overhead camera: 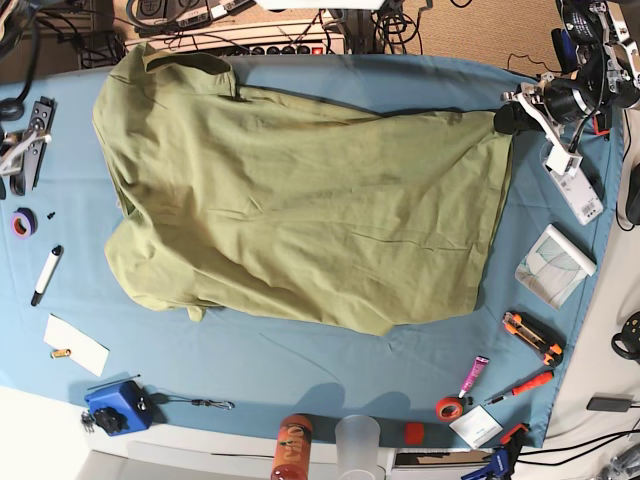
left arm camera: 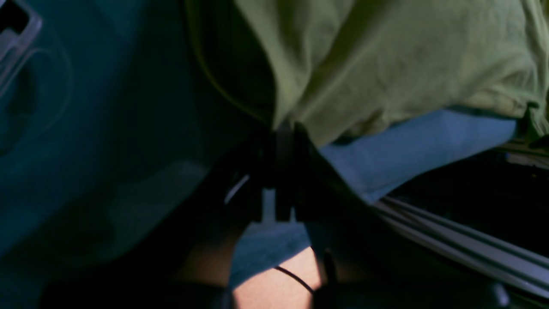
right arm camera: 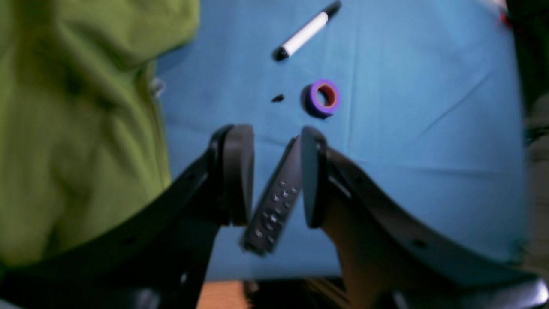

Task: Layout the t-shirt on the table in an organized manner, then fold the t-shirt properly
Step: 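Pull the shoulder fabric away from the left gripper and release, then move the right gripper to the t-shirt hem and grasp it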

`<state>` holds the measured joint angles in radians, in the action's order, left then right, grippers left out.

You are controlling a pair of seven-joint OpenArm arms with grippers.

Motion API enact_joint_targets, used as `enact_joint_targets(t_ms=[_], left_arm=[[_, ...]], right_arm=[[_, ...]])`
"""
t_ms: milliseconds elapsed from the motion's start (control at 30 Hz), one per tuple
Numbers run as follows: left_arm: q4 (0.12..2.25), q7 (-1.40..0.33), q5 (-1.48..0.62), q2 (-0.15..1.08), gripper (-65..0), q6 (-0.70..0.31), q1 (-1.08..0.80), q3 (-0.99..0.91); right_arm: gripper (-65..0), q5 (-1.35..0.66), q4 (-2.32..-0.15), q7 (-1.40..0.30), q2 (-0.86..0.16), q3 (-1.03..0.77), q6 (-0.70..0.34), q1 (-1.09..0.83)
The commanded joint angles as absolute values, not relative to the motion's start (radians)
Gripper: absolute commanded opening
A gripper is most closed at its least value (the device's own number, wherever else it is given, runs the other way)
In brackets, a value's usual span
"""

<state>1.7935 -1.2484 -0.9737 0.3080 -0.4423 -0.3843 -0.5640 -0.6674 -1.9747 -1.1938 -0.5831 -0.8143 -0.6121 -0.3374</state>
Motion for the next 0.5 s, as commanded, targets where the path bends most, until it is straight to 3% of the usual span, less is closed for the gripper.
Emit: enact_joint_targets(t_ms=[0,200,467], left_arm=[[1.81,-1.234,-0.996,0.321,-65.0,-0.447,-0.382,-0.57],[1.81,-1.23,-0.996,0.321,-65.0,-0.447,-0.38,-0.57],[1.81,-1.221,-0.995,0.321,-65.0,-0.447,-0.38,-0.57]], right_arm=[[-46.1,-0.689,-1.932,-1.174,-0.617,-0.797,-0.609,-0.295],[-46.1,-0.733,-1.658,-1.18,-0.643,-0.646,-0.609,-0.072],[-45.8,-0.704,-1.649,-1.21,-0.63,-0.621,-0.61,0.024]])
